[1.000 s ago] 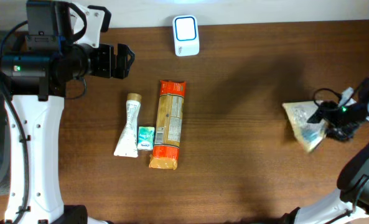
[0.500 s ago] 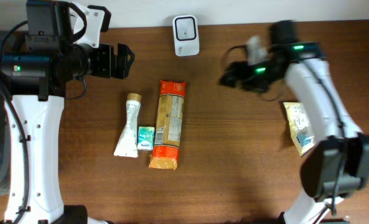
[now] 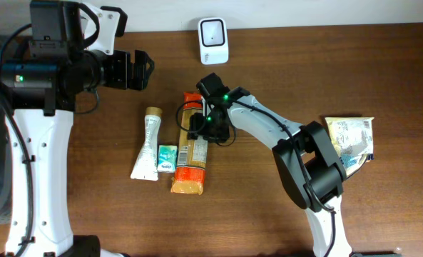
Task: Scan the item barcode
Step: 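Reach the right gripper to the spaghetti package and grasp it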
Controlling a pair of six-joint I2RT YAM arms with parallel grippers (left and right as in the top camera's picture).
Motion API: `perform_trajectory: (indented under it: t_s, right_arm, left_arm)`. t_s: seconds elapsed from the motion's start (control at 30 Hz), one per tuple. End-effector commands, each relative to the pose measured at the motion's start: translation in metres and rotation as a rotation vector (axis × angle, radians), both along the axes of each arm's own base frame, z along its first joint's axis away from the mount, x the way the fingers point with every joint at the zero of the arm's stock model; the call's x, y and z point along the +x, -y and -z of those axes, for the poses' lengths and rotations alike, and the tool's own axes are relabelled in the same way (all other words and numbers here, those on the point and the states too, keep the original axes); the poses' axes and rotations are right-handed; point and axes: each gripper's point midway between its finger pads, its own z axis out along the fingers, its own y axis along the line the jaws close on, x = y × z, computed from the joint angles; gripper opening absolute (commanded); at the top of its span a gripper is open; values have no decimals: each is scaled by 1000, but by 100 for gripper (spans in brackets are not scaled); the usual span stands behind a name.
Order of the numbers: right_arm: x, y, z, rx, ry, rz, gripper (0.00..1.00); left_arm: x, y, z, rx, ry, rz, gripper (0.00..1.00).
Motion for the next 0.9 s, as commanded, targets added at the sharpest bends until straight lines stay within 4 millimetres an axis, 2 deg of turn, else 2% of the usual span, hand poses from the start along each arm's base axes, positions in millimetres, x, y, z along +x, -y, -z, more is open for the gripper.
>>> perform_trajectory:
  t_s: [0.0,0.03,0.1,0.13,0.2,0.23,0.27,0.3,0.37,0.4,0.47,0.6,0.63,0.7,0.77,0.83,0.87]
  right_arm:
    - [-4,1,18,-32,-24,6,25]
    - [-4,1,18,-32,-24,6,13]
    - [-5,-2,15,-14,-3,-44,8]
    - [-3,-5,7,7,29,-94,6]
    - [1,-2,-24,5,106,-192,5]
    - [4,13,-53,-52,142,-228,6]
    - [6,39,-78,-176,165,-260,6]
    - [8,77,-101,-393,184,-271,6]
    - [11,120,-119,-657,218,-269,6]
    - [11,138,-120,-796,229,-286,6]
    - [8,143,-104,-881,199,-328,6]
    - [-5,130,-37,-968,76,-447,16]
    - [-12,123,-30,-942,52,-463,22]
    - [-35,90,-21,-771,-8,-543,45]
    - [-56,65,-18,-650,-45,-629,58]
    - [-57,65,-18,-649,-42,-652,63]
    - [-49,73,-20,-688,-26,-640,70]
  left_arm:
    - [-1,-1,-3,7,13,10,99]
    - [-1,-1,-3,7,14,10,99]
    - [-1,-1,-3,7,13,10,99]
    - [-1,-1,-3,7,13,10,99]
    - [-1,-1,-3,7,14,10,99]
    - [-1,-1,-3,7,13,10,99]
    - [-1,-1,-3,7,14,10,99]
    - [-1,-1,-3,7,14,10,99]
    - [-1,-1,-3,7,13,10,99]
    - [-1,-1,-3,7,13,10,99]
    - [-1,-1,-3,7,13,10,99]
    - [-1,-1,-3,7,13,10,99]
    - [-1,-1,-3,7,13,10,99]
    - [-1,-1,-3,7,13,10,99]
    - [-1,-1,-3,7,13,10,99]
    - [-1,-1,-3,7,13,10,99]
    - [-1,-1,-3,7,13,10,99]
